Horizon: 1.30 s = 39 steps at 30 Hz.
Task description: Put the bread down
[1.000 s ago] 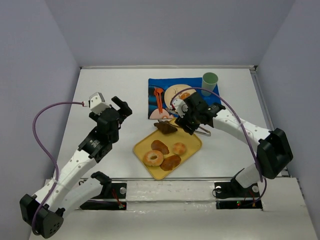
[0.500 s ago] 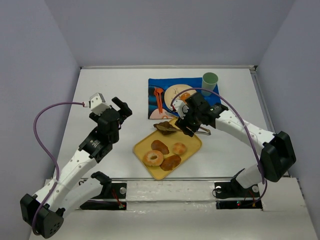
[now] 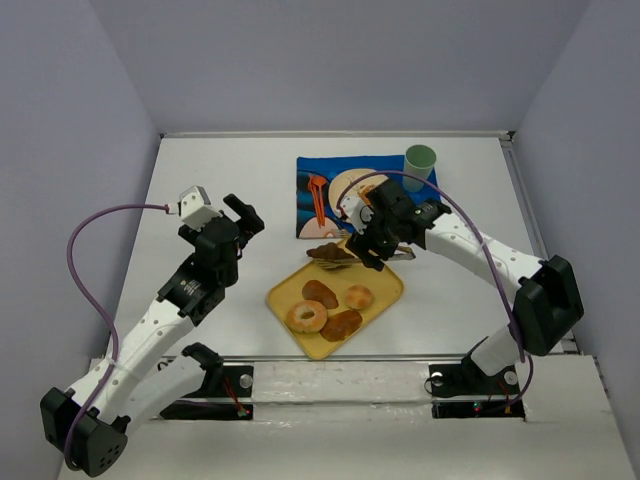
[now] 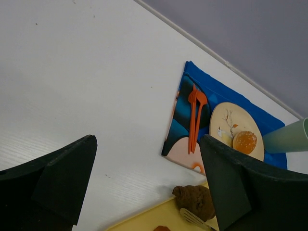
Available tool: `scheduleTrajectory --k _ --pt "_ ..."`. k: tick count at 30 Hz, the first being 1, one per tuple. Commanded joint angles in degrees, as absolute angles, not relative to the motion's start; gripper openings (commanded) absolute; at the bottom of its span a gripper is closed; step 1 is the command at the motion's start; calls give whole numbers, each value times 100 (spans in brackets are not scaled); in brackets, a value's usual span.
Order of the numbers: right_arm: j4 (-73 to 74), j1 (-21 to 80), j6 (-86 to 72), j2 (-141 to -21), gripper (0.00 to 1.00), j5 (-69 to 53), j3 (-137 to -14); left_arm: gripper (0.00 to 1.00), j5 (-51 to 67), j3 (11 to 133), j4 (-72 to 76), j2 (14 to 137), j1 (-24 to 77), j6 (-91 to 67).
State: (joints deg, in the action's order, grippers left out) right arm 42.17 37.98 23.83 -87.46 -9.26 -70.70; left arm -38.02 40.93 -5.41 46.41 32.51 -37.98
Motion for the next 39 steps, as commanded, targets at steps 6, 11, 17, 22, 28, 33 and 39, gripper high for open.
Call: scheduleTrajectory --k 6,11,17,22,28,33,39 --pt "4351 3841 2443 -9079 50 -914 -7603 99 -4052 4078 -369 4641 3217 -3806" --pt "4089 3841 2251 -8484 23 -871 -7533 99 -4060 4078 -360 4623 3217 -3814" --pt "2868 3841 1259 -7647 22 -336 -7172 99 -4052 4078 -369 4623 3217 -3823" --pt "2390 3841 -420 -7663 24 2238 -7312 99 -4034 4078 -360 4684 3217 -3832" --pt "2408 3841 -870 -8445 28 2399 -7803 99 -4017 4096 -387 4667 3217 -3841" --pt "2531 3841 -1369 -9227 29 2321 -8279 99 -4017 4087 -404 4649 3208 -3841" --pt "3251 3841 -2038 -9843 40 2381 -8779 99 -4017 4061 -404 4588 3208 -3858"
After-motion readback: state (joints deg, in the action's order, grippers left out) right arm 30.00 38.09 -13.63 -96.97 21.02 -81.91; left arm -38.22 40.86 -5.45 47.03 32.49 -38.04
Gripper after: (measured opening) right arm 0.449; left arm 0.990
